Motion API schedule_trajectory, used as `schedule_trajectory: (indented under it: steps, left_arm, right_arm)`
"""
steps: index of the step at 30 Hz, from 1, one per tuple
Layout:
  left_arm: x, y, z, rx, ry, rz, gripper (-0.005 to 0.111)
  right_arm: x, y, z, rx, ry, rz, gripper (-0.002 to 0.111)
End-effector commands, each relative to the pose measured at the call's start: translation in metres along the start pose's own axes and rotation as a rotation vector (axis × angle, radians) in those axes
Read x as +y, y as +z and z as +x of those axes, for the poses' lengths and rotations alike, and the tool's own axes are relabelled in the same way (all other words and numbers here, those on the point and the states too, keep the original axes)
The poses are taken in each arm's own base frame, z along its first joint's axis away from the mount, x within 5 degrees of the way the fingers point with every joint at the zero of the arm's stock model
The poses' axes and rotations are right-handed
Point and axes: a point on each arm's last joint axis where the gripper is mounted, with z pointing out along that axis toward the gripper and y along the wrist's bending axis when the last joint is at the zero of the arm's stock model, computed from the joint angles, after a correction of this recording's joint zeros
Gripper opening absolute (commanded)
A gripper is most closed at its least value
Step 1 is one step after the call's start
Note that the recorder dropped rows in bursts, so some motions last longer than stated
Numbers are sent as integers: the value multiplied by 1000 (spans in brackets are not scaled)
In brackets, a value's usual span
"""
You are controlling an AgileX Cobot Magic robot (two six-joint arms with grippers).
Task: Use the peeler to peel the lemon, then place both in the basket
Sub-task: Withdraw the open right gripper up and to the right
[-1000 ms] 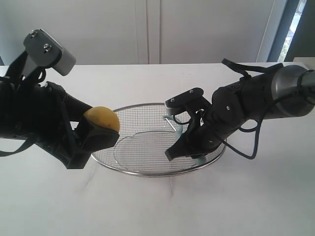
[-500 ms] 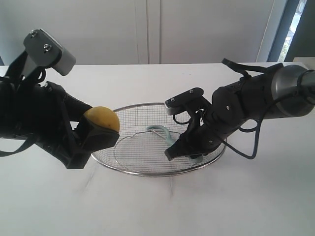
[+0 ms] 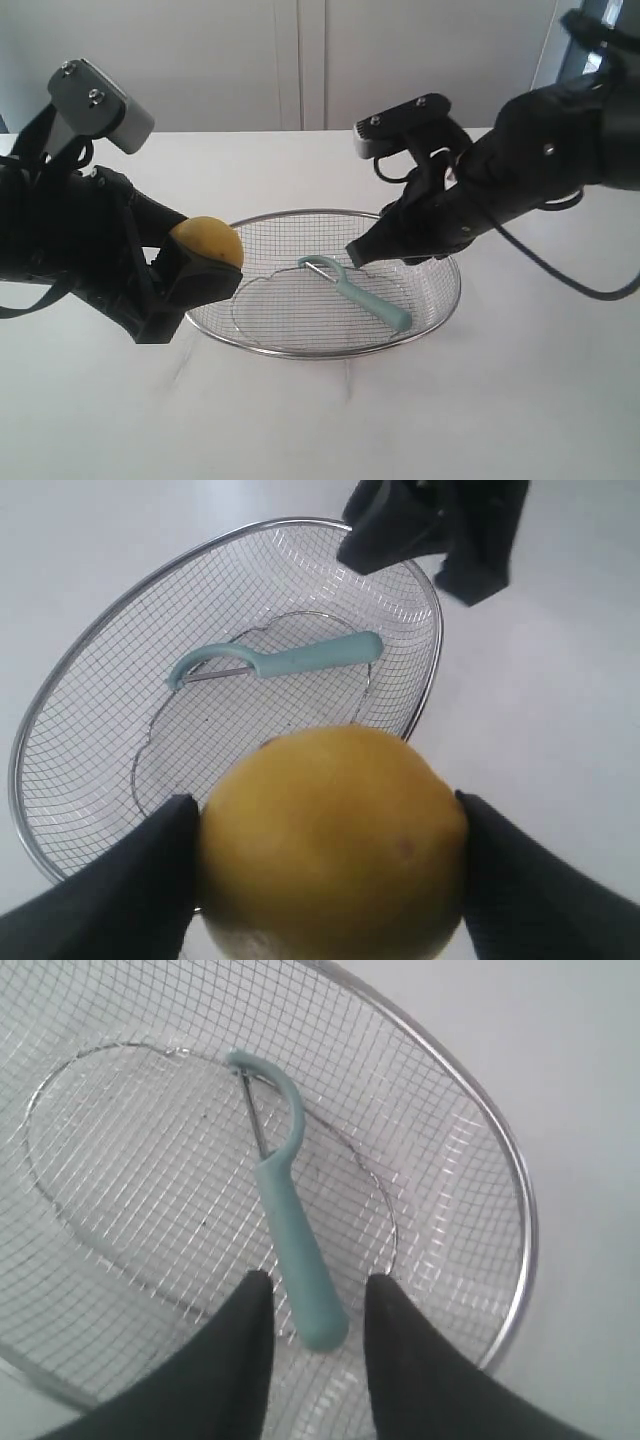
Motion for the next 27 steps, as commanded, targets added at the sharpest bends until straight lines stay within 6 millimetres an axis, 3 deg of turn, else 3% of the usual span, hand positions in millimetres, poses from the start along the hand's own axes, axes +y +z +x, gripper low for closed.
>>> schedule_trajectory:
  steps: [1,6,14,20,27]
  left_arm:
    - [-1,-3,-1,-19,-17,2,0]
    - [-1,-3,-1,-19,-17,2,0]
    - [-1,-3,-1,-16,-4,-1,0]
    - [0,-3,0,-8,20,-10,0]
    - [0,-3,0,-5,23,-9,0]
  right_arm:
    - [-1,-48,8,42,9,2,22]
    - [-2,-102,19,5,-11,16,1]
    - [-1,-173,39,-137,-14,32,0]
    - [-1,-199,53,-179,-13,35,0]
    - [0,-213,65,-164,-11,35,0]
